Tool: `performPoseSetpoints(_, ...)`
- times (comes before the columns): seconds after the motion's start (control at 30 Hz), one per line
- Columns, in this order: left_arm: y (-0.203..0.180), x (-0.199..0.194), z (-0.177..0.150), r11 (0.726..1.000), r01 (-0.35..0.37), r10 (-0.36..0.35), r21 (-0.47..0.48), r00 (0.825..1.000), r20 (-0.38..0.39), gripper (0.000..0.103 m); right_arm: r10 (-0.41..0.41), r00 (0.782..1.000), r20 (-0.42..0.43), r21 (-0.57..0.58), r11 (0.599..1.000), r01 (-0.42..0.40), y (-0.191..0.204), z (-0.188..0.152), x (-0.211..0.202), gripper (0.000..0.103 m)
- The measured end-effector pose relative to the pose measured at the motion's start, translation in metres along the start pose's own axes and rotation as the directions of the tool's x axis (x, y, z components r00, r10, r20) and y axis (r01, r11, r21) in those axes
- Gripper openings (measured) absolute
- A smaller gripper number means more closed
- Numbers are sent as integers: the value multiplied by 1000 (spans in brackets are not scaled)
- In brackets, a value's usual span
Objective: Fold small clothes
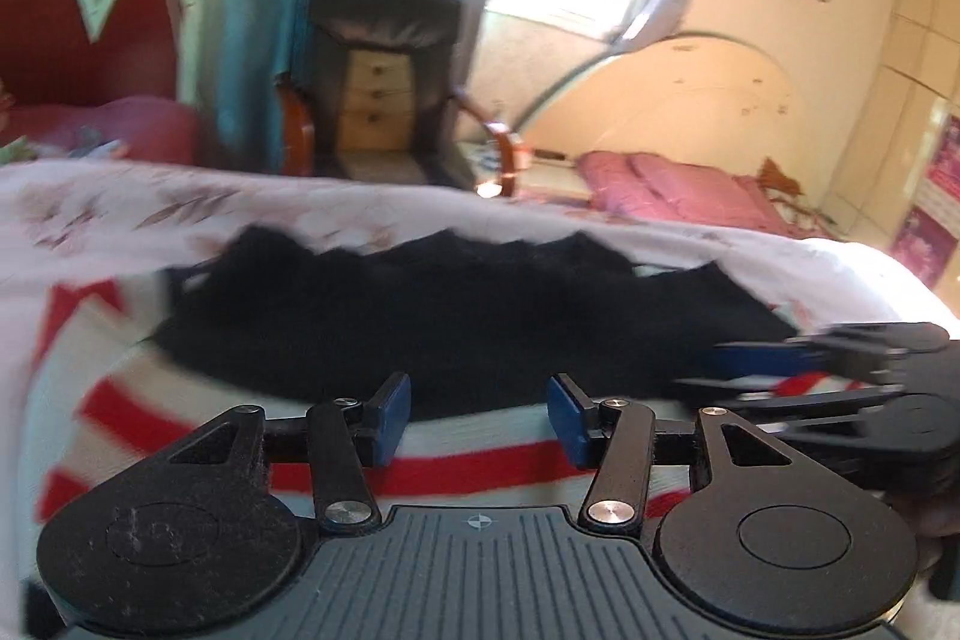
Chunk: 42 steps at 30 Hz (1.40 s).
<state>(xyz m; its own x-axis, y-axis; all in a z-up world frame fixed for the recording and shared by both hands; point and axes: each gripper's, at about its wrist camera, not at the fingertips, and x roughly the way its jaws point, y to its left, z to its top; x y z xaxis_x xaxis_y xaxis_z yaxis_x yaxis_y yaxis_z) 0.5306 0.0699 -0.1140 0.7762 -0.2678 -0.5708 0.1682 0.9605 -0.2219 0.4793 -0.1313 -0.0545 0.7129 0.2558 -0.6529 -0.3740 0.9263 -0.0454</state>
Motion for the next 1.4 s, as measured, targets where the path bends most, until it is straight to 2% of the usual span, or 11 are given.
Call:
performPoseSetpoints(0.17,57,-37,-23,999,-50,49,17,998,50,37,-196,979,-58,73,977,200,-60,-38,-34,42)
performPoseSetpoints(0.27,41,-39,-17,994,-98,96,54,995,35,38,-174,982,-69,45,983,178,-65,-51,-49,41)
performPoseSetpoints(0.33,22,-46,-13,995,-92,89,47,995,51,53,-204,978,-50,62,976,207,-51,-41,-59,38)
performPoseSetpoints(0.4,-6,-55,-15,996,-50,41,80,994,101,75,-146,989,32,108,984,142,-36,-32,-75,38)
performPoseSetpoints(0.53,-58,-51,-30,979,-12,0,202,998,57,75,-37,999,-9,58,998,37,14,-29,-65,38)
performPoseSetpoints(0.67,-51,-55,-47,983,-46,46,179,999,7,75,-63,997,-53,-35,998,61,41,-41,-58,42)
performPoseSetpoints(0.87,22,-99,-65,980,-170,168,103,985,21,74,-128,985,-115,12,991,131,-5,-73,-93,50)
performPoseSetpoints(1.13,5,-128,-72,982,-153,150,107,988,34,75,-220,972,-84,147,962,230,-32,-96,-136,43)
performPoseSetpoints(1.2,-1,-120,-81,975,-179,180,133,984,2,75,-217,969,-122,231,943,240,-48,-103,-135,43)
performPoseSetpoints(1.27,0,-118,-91,968,-198,200,152,980,-3,75,-185,970,-160,238,946,220,-51,-111,-129,34)
performPoseSetpoints(1.4,2,-124,-97,963,-213,214,164,977,9,75,-168,970,-177,248,946,209,-55,-123,-133,33)
